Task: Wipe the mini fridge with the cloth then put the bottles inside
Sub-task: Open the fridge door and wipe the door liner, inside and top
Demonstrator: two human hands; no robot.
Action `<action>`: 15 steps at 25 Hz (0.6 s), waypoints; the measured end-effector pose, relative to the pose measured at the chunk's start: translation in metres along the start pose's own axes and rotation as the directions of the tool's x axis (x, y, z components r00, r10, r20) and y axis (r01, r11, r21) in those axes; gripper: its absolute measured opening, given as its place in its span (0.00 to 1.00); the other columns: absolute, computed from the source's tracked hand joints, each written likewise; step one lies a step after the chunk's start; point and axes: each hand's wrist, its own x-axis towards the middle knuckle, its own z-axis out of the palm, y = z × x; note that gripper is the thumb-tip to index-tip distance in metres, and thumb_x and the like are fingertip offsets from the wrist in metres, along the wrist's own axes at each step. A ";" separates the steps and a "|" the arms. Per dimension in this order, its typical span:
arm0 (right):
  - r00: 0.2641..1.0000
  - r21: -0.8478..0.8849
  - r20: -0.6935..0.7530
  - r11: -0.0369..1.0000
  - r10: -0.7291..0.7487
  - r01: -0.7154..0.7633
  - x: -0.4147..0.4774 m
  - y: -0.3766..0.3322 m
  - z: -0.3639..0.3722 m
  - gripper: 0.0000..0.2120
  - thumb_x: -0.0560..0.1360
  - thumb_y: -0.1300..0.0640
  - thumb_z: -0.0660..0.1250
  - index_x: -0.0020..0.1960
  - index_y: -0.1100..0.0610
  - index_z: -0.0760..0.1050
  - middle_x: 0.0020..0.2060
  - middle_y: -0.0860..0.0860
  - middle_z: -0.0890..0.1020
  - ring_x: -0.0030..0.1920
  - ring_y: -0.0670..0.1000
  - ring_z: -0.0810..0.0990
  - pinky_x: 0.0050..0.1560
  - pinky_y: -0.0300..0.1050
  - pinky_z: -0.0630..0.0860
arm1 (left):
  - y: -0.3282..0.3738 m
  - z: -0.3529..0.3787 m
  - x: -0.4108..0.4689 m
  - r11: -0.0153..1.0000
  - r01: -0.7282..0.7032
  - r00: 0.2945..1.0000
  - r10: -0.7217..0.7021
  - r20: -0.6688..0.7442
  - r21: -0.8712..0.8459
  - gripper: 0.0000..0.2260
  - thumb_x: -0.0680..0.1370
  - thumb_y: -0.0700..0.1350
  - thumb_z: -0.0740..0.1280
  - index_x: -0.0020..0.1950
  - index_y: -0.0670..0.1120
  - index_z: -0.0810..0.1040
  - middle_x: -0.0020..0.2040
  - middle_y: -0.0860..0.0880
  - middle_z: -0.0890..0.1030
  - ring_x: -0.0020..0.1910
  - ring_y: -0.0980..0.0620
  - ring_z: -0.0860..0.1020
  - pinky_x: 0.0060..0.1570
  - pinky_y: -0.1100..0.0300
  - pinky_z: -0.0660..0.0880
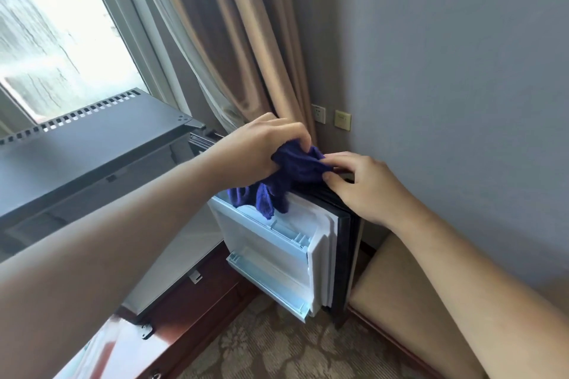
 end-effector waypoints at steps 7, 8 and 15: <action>0.995 -0.205 -0.081 0.978 -0.055 0.038 -0.025 -0.003 -0.018 0.07 0.73 0.57 0.70 0.48 0.49 0.84 0.50 0.42 0.85 0.51 0.43 0.79 0.52 0.27 0.71 | 0.004 -0.003 0.024 0.988 -0.039 0.993 0.022 0.117 0.147 0.27 0.70 0.32 0.62 0.57 0.62 0.78 0.57 0.61 0.77 0.57 0.50 0.71 0.55 0.46 0.75; 0.997 -0.215 -0.065 0.976 -0.038 0.023 -0.029 -0.004 -0.020 0.09 0.74 0.56 0.69 0.51 0.48 0.84 0.53 0.41 0.84 0.54 0.42 0.78 0.54 0.22 0.67 | 0.008 0.000 0.029 0.991 -0.019 0.991 0.001 0.137 0.134 0.28 0.69 0.32 0.61 0.56 0.63 0.78 0.56 0.61 0.77 0.59 0.51 0.71 0.54 0.46 0.76; 0.966 -0.393 0.157 0.910 0.204 -0.128 -0.012 -0.016 -0.020 0.18 0.75 0.39 0.68 0.63 0.41 0.80 0.79 0.41 0.58 0.79 0.44 0.55 0.72 0.38 0.53 | -0.004 0.007 0.047 0.999 0.041 0.979 -0.038 0.201 -0.010 0.25 0.69 0.35 0.60 0.52 0.63 0.81 0.50 0.60 0.83 0.53 0.54 0.79 0.54 0.52 0.79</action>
